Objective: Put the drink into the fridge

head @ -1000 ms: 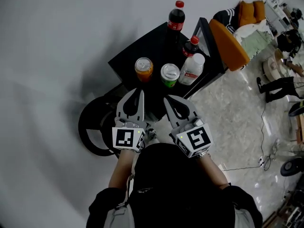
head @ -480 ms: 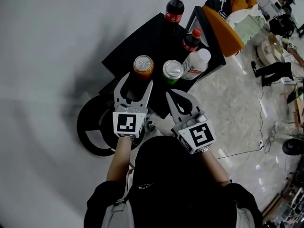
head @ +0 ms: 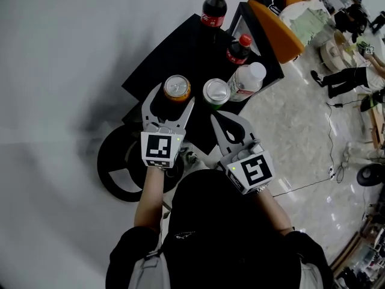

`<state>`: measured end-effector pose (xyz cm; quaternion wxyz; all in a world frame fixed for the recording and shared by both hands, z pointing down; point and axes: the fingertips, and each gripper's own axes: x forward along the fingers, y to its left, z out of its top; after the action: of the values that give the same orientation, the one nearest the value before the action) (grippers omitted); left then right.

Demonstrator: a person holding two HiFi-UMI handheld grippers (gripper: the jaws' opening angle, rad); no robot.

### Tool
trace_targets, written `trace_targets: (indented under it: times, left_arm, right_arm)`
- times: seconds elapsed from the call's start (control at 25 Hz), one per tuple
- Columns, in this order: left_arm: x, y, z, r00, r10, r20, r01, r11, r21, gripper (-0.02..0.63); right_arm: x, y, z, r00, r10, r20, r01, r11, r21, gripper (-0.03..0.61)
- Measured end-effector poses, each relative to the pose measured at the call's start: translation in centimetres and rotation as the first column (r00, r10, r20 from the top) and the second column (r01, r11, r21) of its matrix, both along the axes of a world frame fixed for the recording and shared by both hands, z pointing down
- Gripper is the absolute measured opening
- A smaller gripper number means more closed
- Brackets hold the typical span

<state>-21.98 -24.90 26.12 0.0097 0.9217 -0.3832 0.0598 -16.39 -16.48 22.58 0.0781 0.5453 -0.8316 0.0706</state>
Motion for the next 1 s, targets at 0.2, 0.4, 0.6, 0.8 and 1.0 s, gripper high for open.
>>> trace_targets:
  times: [0.2, 0.4, 0.6, 0.8, 1.0]
  left_arm:
    - [0.6, -0.2, 0.0, 0.998, 0.062, 0.017, -0.062, 0.998, -0.009, 0.328]
    - [0.7, -0.3, 0.2, 0.996, 0.095, 0.005, -0.094, 0.995, -0.022, 0.328]
    - [0.7, -0.4, 0.2, 0.995, 0.101, -0.002, -0.101, 0.994, -0.030, 0.328]
    - [0.4, -0.5, 0.5, 0.998, 0.064, -0.004, -0.064, 0.997, -0.032, 0.328]
    - [-0.3, -0.5, 0.4, 1.000, 0.017, -0.002, -0.018, 0.999, -0.040, 0.328]
  right_arm:
    - [0.5, -0.3, 0.0, 1.000, 0.024, 0.000, -0.024, 1.000, -0.006, 0.014]
    - [0.6, -0.5, 0.3, 0.999, 0.035, -0.005, -0.035, 0.999, -0.012, 0.014]
    - [0.3, -0.3, 0.4, 1.000, 0.021, 0.001, -0.021, 1.000, -0.003, 0.014]
    - [0.3, 0.0, 0.8, 0.999, 0.031, 0.010, -0.031, 0.999, -0.012, 0.014]
    - [-0.3, 0.6, 0.6, 1.000, 0.009, 0.024, -0.009, 1.000, -0.017, 0.014]
